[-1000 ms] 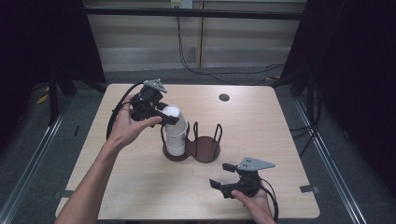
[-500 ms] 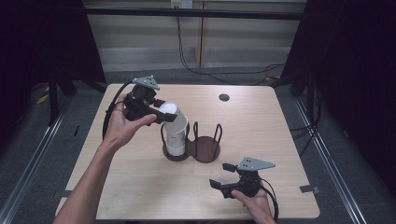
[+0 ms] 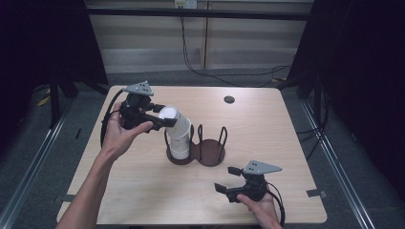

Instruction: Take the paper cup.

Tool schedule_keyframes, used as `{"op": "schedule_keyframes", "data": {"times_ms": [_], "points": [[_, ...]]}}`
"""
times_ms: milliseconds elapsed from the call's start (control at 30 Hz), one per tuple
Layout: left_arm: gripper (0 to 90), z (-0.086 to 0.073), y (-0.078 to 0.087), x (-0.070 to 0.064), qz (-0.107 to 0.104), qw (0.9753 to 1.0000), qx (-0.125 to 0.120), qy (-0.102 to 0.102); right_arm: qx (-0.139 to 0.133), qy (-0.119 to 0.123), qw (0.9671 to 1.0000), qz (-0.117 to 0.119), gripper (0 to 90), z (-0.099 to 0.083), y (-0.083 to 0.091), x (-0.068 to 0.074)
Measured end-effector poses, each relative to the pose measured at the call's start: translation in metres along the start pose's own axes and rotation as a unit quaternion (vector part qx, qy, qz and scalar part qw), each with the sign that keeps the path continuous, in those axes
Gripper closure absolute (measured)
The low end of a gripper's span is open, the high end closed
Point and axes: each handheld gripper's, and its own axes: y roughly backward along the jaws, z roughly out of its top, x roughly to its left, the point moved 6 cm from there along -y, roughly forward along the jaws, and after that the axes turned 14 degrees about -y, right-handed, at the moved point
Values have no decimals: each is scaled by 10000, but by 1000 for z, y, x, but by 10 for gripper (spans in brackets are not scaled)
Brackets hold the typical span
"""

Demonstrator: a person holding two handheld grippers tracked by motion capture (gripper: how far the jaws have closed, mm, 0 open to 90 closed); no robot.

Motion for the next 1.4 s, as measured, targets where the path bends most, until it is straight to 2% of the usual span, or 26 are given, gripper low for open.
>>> {"op": "schedule_keyframes", "data": {"times_ms": [133,300,700,733,833,900,1100,1233,1400], "points": [[374,-3,5,-3,-38,9998,-207,70,-5,1,10000,3,153,0,0,0],[375,-6,7,-9,-51,9996,-265,71,-13,6,10000,-8,152,1,0,0],[375,-16,5,-30,-296,9982,-525,54,-97,-49,9999,-14,149,2,3,-1],[375,-18,5,-32,-283,9985,-461,25,-122,-50,9999,1,149,3,3,-1],[375,-21,8,-34,-172,9988,-468,-12,-146,-50,9999,24,149,4,3,0],[375,-22,11,-34,-266,9980,-563,113,-168,-71,9998,50,148,6,3,2],[375,-29,9,-43,-397,9978,-523,43,-242,6,9996,129,143,15,2,9],[374,-34,7,-48,-393,9979,-508,9,-253,100,9995,174,142,23,1,14],[374,-37,1,-54,-451,9973,-584,52,-227,181,9993,218,136,31,-4,18]]}}
